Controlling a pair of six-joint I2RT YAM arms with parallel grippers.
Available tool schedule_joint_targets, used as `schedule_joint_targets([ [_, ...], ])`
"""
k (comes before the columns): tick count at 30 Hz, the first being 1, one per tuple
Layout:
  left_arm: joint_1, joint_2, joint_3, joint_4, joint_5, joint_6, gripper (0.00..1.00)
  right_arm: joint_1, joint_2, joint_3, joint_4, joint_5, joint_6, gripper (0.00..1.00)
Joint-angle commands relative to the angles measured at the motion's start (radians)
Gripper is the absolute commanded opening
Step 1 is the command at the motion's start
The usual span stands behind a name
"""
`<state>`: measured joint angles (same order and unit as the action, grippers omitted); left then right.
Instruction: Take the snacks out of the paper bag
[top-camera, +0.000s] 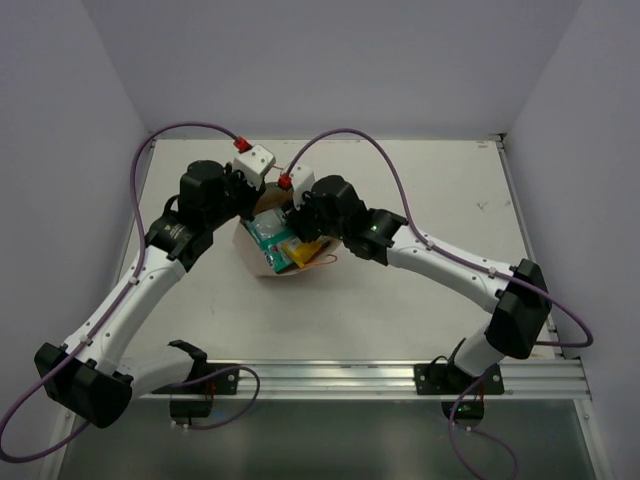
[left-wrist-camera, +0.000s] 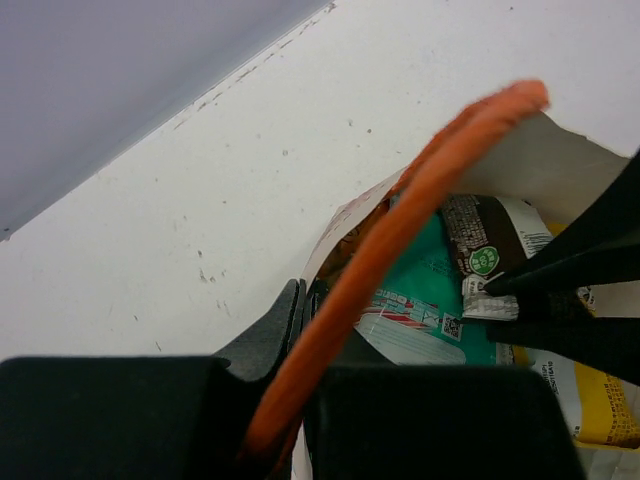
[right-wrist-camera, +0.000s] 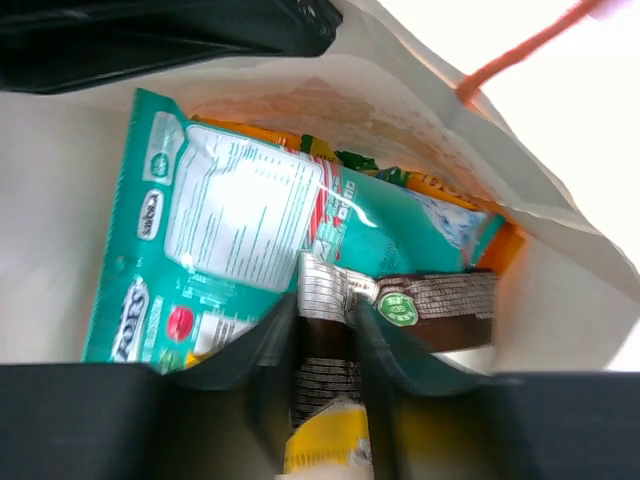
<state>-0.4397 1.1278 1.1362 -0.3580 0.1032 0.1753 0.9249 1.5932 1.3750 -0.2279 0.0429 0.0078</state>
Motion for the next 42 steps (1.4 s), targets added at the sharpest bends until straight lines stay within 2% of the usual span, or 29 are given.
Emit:
schedule_joint_targets([
  [1, -0.001, -0.037, 0.022, 0.139, -0.025, -0.008, 0.00, 0.002, -0.085, 0.035, -0.053, -0.023, 0.000, 0.25],
  [7, -0.001, -0.034, 0.020, 0.140, -0.036, -0.010, 0.00, 0.002, -0.180, 0.073, -0.080, -0.037, -0.011, 0.05],
  [10, 0.001, -0.033, 0.020, 0.140, -0.045, -0.013, 0.00, 0.002, -0.236, 0.082, -0.082, -0.026, -0.043, 0.00],
  [14, 0.001, -0.030, 0.020, 0.139, -0.063, -0.013, 0.00, 0.000, -0.320, 0.088, -0.077, 0.049, -0.104, 0.00],
  [17, 0.004, -0.026, 0.023, 0.134, -0.073, -0.017, 0.00, -0.020, -0.366, 0.091, -0.071, 0.164, -0.173, 0.00],
  [22, 0.007, -0.022, 0.027, 0.131, -0.076, -0.022, 0.00, -0.217, -0.369, 0.032, -0.030, 0.177, -0.174, 0.00],
  [23, 0.007, -0.022, 0.027, 0.131, -0.077, -0.022, 0.00, -0.288, -0.348, 0.015, 0.001, 0.173, -0.164, 0.00],
  [27, 0.009, -0.023, 0.028, 0.126, -0.083, -0.020, 0.00, -0.420, -0.198, -0.028, 0.062, 0.138, -0.149, 0.00],
  [31, 0.010, -0.025, 0.027, 0.128, -0.086, -0.022, 0.00, -0.478, 0.038, 0.027, 0.125, 0.160, -0.163, 0.00],
  [32, 0.010, -0.025, 0.023, 0.129, -0.085, -0.020, 0.00, -0.492, 0.141, 0.076, 0.127, 0.173, -0.157, 0.00],
  [35, 0.010, -0.022, 0.023, 0.128, -0.085, -0.017, 0.00, -0.495, 0.266, 0.134, 0.128, 0.193, -0.123, 0.00],
  [38, 0.015, -0.022, 0.022, 0.128, -0.083, -0.017, 0.00, -0.497, 0.364, 0.176, 0.099, 0.190, -0.082, 0.10],
  [39, 0.016, -0.022, 0.022, 0.128, -0.080, -0.019, 0.00, -0.495, 0.378, 0.185, 0.084, 0.161, -0.071, 0.21],
  [41, 0.021, -0.020, 0.022, 0.129, -0.080, -0.019, 0.00, -0.495, 0.357, 0.170, 0.064, 0.131, -0.048, 0.34],
  [42, 0.022, -0.019, 0.022, 0.129, -0.077, -0.017, 0.00, -0.494, 0.311, 0.144, 0.058, 0.099, -0.040, 0.47],
])
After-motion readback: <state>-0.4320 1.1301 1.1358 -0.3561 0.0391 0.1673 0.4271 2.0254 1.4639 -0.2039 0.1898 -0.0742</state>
